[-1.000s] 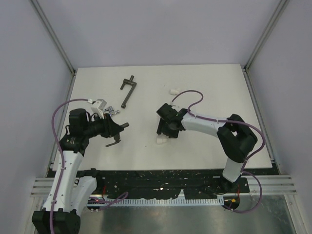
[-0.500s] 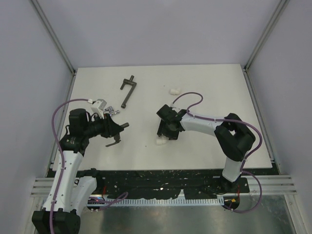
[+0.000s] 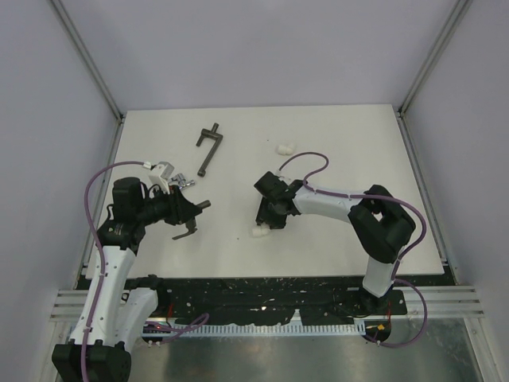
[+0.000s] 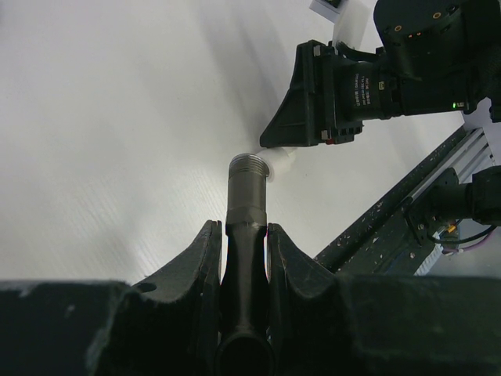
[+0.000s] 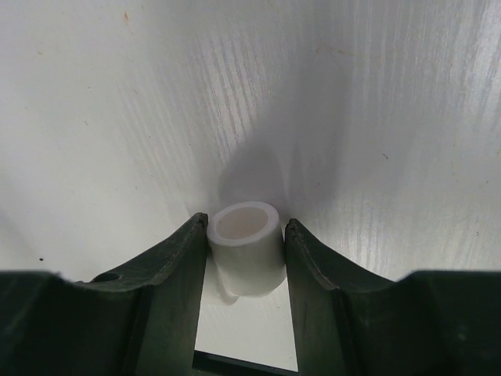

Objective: Install the water faucets

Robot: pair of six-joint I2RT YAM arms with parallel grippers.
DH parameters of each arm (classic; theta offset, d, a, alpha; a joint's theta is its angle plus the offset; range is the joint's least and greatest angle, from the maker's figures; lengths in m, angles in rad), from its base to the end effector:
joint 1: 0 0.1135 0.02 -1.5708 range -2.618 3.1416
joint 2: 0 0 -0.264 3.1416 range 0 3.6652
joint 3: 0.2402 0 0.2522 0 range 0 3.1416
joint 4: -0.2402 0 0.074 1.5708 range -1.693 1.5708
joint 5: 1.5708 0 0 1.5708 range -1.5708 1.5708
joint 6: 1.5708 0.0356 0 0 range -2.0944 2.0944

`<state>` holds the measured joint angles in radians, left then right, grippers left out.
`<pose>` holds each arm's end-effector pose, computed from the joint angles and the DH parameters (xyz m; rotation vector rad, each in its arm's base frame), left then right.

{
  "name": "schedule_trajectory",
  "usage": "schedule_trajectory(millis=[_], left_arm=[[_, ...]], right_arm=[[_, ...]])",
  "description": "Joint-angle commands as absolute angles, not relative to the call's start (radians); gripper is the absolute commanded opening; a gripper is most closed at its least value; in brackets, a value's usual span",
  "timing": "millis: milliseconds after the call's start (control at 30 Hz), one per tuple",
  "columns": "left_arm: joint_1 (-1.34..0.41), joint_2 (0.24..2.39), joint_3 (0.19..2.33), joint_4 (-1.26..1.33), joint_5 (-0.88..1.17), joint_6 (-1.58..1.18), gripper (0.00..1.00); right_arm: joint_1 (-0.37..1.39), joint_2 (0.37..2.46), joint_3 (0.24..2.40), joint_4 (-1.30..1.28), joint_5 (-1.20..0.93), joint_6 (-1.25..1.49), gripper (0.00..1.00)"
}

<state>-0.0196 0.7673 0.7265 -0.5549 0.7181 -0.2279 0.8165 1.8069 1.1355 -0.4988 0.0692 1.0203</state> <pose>0.1601 -0.0266 0.2902 0.1969 2.1275 -0.9176 0.2439 0.2560 0.1639 0.3063 2.8009 0.3953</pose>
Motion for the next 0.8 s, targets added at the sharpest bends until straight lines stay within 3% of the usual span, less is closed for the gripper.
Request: schedule_trajectory(millis=[0, 100, 400, 767], left_arm=[[-0.026, 0.758, 0.729, -0.515, 0.752, -0.241, 0.0], [-0.032, 0.755, 0.729, -0.496, 0.762, -0.258, 0.0], [-0.083, 0.738, 0.721, -0.402, 0.752, -0.44, 0.0], [-0.274, 0.793, 0.692, 0.033, 0.601, -0.931, 0.0]], right_arm=[[0.824, 1.816, 1.12, -0.462, 0.092, 1.005, 0.25], [0.822, 1.78, 1.106, -0.404, 0.127, 0.96, 0.05], [0.824, 1.51, 1.002, -0.036, 0.282, 0.628, 0.05], [0.819, 1.139, 0.72, 0.614, 0.267, 0.122, 0.05]])
